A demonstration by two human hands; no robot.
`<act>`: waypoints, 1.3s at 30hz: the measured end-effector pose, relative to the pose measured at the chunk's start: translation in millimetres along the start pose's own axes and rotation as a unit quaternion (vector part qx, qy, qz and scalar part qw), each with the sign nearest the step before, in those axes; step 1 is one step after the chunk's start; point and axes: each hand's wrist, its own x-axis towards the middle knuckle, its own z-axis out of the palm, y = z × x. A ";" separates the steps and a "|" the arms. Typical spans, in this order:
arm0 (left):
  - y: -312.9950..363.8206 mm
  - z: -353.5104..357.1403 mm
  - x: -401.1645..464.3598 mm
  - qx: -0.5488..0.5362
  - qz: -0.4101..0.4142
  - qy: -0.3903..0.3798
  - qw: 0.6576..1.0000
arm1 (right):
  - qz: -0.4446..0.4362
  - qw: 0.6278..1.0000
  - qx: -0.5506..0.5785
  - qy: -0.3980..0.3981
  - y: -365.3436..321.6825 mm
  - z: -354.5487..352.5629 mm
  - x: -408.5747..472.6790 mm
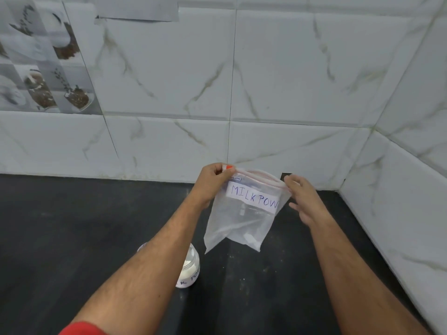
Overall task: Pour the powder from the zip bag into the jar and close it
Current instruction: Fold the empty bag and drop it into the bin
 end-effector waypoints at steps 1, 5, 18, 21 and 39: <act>1.7 0.6 0.7 -0.023 -0.010 0.000 1.000 | -0.002 1.000 0.016 -0.015 -1.1 -1.2 0.9; -1.0 0.6 2.8 -0.105 -0.056 0.044 0.992 | -0.009 0.997 0.074 -0.025 4.8 -1.8 -3.9; -42.6 -11.4 -5.8 -0.073 -0.098 0.133 0.984 | -0.048 0.997 -0.016 0.056 13.0 5.0 6.3; -51.8 -4.8 -18.9 -0.135 -0.141 0.103 0.975 | -0.031 0.996 0.033 0.072 16.4 5.5 8.7; -148.2 47.2 -92.5 0.240 -0.234 0.074 0.939 | 0.130 0.988 -0.017 0.079 91.8 -15.8 -13.5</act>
